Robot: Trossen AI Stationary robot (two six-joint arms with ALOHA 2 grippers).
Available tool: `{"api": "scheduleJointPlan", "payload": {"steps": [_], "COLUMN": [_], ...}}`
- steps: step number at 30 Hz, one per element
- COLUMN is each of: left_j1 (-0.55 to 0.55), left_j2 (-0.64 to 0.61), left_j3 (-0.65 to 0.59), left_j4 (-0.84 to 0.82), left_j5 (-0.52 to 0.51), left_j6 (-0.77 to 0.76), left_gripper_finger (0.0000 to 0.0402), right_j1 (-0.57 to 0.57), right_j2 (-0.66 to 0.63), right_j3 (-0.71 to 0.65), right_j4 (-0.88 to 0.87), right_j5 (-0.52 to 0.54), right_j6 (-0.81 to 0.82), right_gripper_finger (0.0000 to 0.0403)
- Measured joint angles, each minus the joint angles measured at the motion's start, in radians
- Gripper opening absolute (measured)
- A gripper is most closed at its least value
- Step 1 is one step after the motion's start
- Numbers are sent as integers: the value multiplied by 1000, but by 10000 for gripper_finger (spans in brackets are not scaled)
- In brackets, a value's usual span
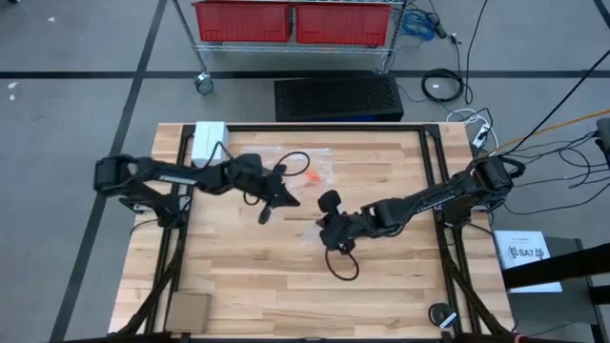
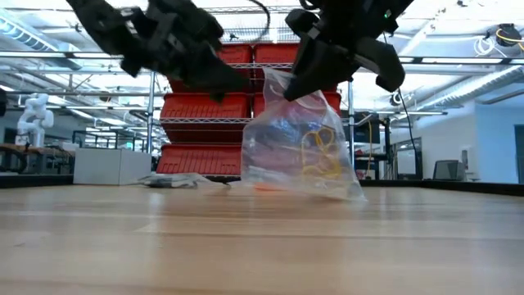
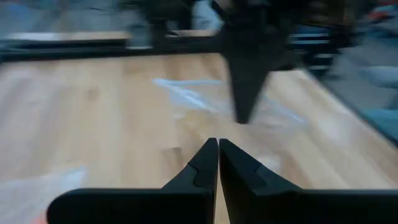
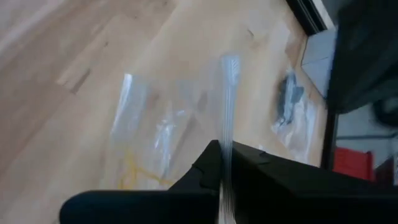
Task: Sort rubber bands
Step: Close the bottom transparent zip bag
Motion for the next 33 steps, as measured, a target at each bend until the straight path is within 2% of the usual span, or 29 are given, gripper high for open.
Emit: {"api": "scheduleJointPlan", "payload": {"steps": [2,4,7,10,14,20,30,33], "left_j1": [45,80,110,120,129,132,154,137], "left_j2": [51,118,237,337,417,475,557,587], "left_j3": [3,21,66,132,229,326,385,405], "left_j4": [30,51,84,80,87,87,83,84], "left_j5": [143,240,356,461,577,601,655,657], "left_j6": [7,22,23,24,24,66,128,128], "left_gripper_finger": [22,22,22,22,22,22,23,38], "right_j1": [5,12,20,24,31,51,76,75], "right_j2": [0,0,0,0,0,0,0,0], "right_j3": [0,0,0,0,0,0,0,0], "right_j4": [1,2,12,27,29,36,86,86], "right_j5": [0,-1,-16,-79,-142,-165,-166,-166], "right_j6": [-47,-102,-169,-218,-278,-372,-446,-446], "right_gripper_finger": [0,0,0,0,0,0,0,0]}}
